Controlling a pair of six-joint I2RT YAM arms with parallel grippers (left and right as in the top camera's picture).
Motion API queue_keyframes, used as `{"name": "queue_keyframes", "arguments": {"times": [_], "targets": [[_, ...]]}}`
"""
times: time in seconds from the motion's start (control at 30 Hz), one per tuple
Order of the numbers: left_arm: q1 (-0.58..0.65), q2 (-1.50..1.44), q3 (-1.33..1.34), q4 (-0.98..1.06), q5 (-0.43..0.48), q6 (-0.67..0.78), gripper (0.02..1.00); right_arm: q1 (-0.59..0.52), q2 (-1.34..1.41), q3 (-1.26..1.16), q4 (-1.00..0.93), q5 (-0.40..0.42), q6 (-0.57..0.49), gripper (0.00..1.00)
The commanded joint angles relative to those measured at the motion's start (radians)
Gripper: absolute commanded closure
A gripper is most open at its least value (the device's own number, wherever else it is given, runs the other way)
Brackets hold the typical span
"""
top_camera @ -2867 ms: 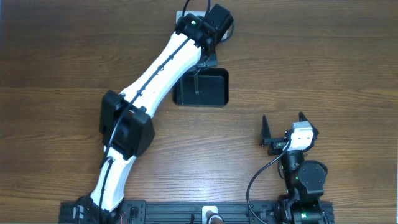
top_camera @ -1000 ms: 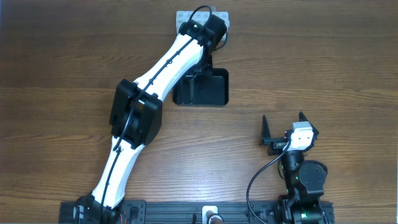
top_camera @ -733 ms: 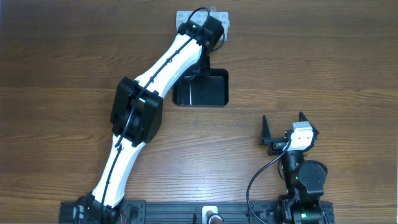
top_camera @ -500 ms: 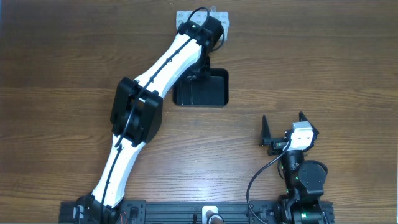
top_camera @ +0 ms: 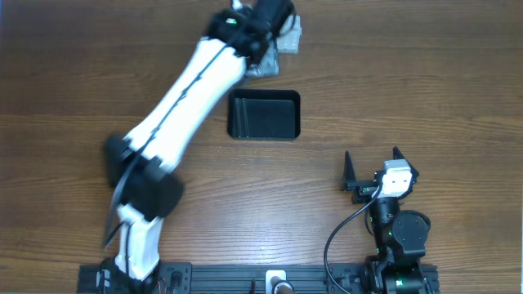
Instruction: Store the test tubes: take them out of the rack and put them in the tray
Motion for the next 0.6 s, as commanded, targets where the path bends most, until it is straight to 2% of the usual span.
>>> {"name": "queue_keyframes", "arguments": {"times": [0.03, 0.2, 0.43, 0.53, 0.6], "targets": [[0.035, -0.206, 0.011, 0.072, -0.149, 0.134, 0.150, 0.005, -0.010, -0.006, -0.002, 0.003, 0.007, 0.009], [0.111, -0.363, -0.004, 0.177, -0.151, 0.253, 0.020, 0.005, -0.010, -0.006, -0.002, 0.003, 0.007, 0.009], [0.264, -0.607, -0.286, 0.418, -0.132, 0.258, 0.018, 0.005, -0.010, -0.006, -0.002, 0.003, 0.007, 0.009], [0.344, -0.741, -0.531, 0.622, -0.062, 0.267, 0.018, 0.005, -0.010, -0.006, -0.002, 0.003, 0.007, 0.007], [0.406, -0.838, -0.722, 0.785, 0.054, 0.331, 0.020, 0.005, -0.010, -0.006, -0.002, 0.003, 0.007, 0.009]]}}
